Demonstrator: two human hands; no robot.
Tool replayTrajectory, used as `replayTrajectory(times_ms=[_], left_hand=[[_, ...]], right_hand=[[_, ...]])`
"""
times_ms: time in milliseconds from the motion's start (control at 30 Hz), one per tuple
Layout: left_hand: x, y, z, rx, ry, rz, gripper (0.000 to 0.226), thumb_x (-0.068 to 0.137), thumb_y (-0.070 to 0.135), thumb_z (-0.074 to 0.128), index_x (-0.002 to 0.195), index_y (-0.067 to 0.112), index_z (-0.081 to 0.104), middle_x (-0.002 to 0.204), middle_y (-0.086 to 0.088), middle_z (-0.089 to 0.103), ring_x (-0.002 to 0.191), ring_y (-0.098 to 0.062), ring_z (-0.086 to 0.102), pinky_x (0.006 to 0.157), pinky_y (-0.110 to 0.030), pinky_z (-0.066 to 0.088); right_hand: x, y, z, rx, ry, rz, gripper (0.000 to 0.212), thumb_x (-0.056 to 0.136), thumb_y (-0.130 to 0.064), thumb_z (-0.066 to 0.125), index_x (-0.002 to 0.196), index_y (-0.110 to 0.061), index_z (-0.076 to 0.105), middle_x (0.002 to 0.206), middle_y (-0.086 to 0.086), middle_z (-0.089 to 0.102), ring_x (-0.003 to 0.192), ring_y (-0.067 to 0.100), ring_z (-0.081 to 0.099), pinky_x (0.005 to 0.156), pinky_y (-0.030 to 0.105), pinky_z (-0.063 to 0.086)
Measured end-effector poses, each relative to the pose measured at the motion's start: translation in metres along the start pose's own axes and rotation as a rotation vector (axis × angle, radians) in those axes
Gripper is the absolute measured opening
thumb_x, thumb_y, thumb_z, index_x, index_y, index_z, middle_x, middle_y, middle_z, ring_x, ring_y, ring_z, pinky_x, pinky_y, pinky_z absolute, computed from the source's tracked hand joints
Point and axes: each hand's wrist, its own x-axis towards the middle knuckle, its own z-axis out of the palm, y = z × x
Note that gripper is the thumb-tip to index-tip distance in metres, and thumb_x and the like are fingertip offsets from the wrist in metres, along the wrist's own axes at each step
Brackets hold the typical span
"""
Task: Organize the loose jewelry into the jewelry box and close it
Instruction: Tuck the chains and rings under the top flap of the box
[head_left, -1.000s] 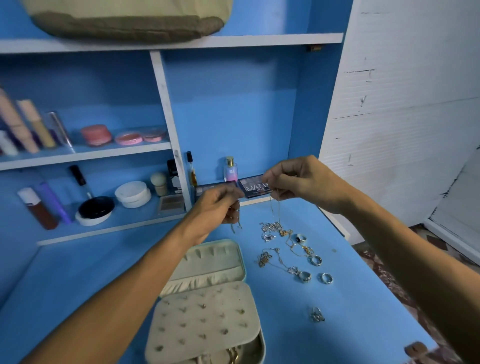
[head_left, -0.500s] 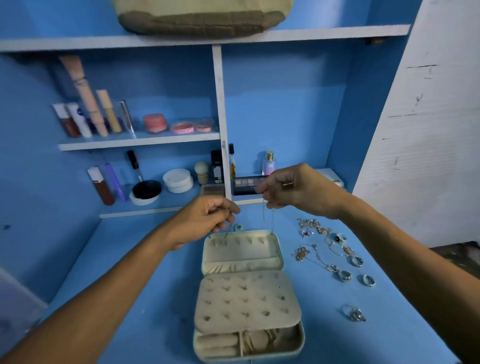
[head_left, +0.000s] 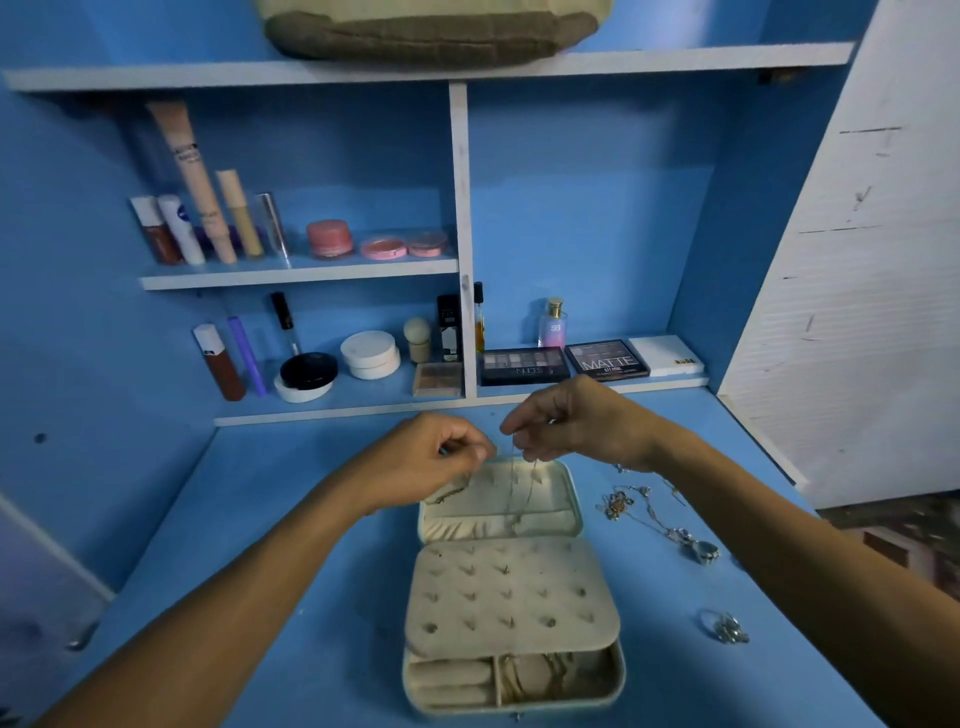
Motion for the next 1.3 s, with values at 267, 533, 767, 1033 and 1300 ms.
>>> replayTrajectory(times_ms=[267,533,767,1033,1300], left_hand=[[0.017,-0.003,0.034,0.295,0.013,0.041,0.017,0.096,0.033,0.066,0.103,0.024,0.078,0.098,0.012,0.075,0.087,0.0,0.066,0.085,-0.032,0.055],[0.03,0.003,0.052,0.395,0.175,0.07,0.025,0.093,0.043,0.067,0.114,0.029,0.073,0.09,0.005,0.055,0.094,-0.018,0.06,0.08,-0.032,0.048],[0.033,0.0,0.048,0.393,0.164,0.07,0.02,0.097,0.025,0.062,0.113,0.024,0.074,0.11,0.005,0.073,0.101,-0.015,0.066,0.088,-0.035,0.054],[0.017,0.004,0.021,0.387,0.119,0.019,0.026,0.1,0.014,0.054,0.12,0.017,0.07,0.109,0.006,0.074,0.1,-0.01,0.067,0.092,-0.036,0.053],[-0.002,0.011,-0.006,0.137,0.019,-0.04,0.015,0.102,0.02,0.057,0.103,0.019,0.072,0.088,0.008,0.074,0.084,-0.004,0.069,0.079,-0.025,0.054]], right_hand=[[0.007,0.023,0.002,-0.335,0.1,0.005,0.018,0.088,-0.009,0.074,0.102,-0.02,0.077,0.081,-0.014,0.072,0.072,-0.009,0.064,0.073,0.008,0.049],[0.005,0.025,0.002,-0.454,0.092,-0.003,0.015,0.089,-0.009,0.071,0.094,-0.021,0.079,0.081,-0.015,0.07,0.072,-0.007,0.062,0.068,0.005,0.045],[0.001,0.035,0.009,-0.57,0.203,0.057,0.019,0.088,-0.009,0.064,0.09,-0.022,0.077,0.085,-0.009,0.074,0.077,0.005,0.066,0.074,0.019,0.054],[-0.003,0.035,0.02,-0.66,0.252,-0.012,0.02,0.089,-0.011,0.064,0.092,-0.023,0.078,0.084,-0.013,0.06,0.078,0.011,0.064,0.074,0.029,0.055],[-0.01,0.026,0.014,-0.42,0.219,-0.008,0.02,0.091,-0.005,0.062,0.088,-0.022,0.072,0.079,-0.016,0.067,0.069,-0.004,0.06,0.064,0.005,0.044]])
